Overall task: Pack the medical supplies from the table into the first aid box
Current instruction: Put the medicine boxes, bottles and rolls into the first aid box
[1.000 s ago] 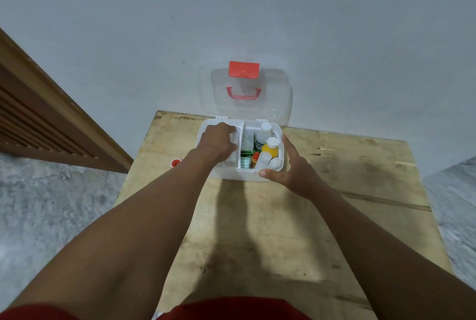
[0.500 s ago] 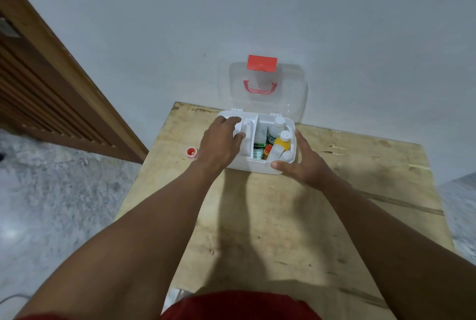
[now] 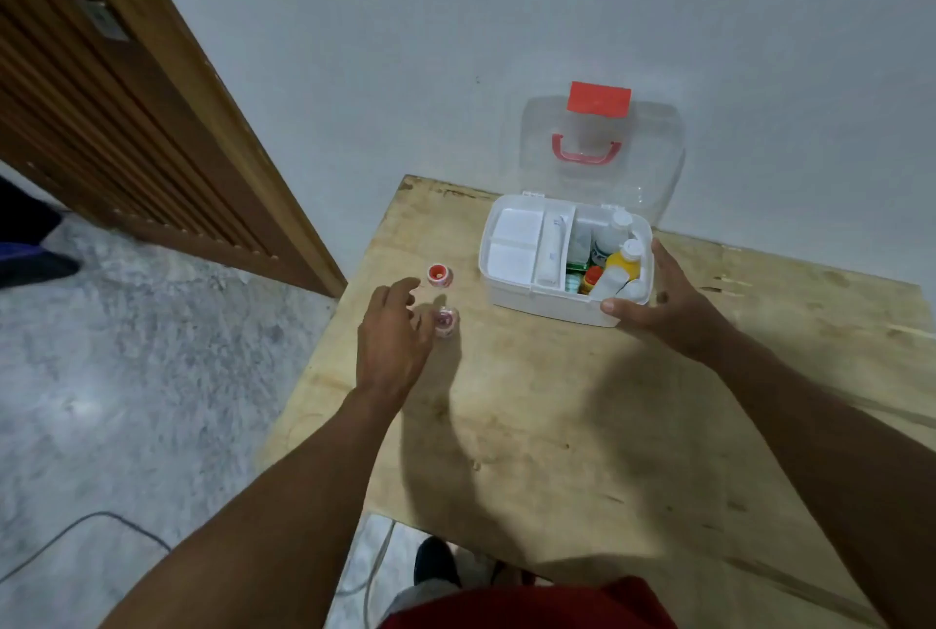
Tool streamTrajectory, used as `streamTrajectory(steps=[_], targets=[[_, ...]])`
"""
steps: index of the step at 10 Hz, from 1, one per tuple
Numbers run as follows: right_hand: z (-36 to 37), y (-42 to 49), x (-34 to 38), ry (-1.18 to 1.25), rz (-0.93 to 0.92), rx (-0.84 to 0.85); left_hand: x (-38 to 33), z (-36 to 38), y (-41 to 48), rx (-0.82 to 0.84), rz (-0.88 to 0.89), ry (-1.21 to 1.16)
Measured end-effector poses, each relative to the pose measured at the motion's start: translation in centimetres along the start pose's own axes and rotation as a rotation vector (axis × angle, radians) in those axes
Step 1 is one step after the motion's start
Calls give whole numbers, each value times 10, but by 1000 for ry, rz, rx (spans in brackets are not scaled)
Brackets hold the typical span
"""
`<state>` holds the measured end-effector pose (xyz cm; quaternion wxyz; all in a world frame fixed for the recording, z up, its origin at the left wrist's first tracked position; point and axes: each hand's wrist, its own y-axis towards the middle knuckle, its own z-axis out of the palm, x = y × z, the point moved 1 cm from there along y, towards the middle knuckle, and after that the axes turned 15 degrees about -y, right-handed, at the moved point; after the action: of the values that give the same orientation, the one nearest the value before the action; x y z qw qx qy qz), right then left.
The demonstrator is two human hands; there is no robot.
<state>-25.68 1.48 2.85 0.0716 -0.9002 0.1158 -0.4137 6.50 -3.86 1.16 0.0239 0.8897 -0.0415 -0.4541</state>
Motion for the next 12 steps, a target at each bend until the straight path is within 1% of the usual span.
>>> streamTrajectory(steps=[1,2,3,4,5,6,7,8,9,10,12], targets=[[1,2,-1,-8,-2,6,18,3,-9,2,-24,-12],[2,2,1,-55,25,-18,22,17,-13,4,-6,-59],[3,2,-2,-97,83,-46,21,36,-11,20,10,-68],[3,4,-5,-151,108,-35,16,51,-6,38,-44,-100],[2,4,-8,-184,115,-28,12,62,5,33,-41,-109],[1,5,-14,-215,154,-30,12,73,17,36,-36,-69],[0,7,-17,-221,142,-24,14,75,37,58,-99,-85],[-2,9,-19,-222,151,-13,25,78,54,89,-104,-139],[-5,12,-23,-226,173,3,29,81,62,66,-108,-78],[-5,13,-22,-220,154,18,20,79,61,50,-44,-27],[-3,11,-14,-184,132,10,17,73,61,66,-14,-76]])
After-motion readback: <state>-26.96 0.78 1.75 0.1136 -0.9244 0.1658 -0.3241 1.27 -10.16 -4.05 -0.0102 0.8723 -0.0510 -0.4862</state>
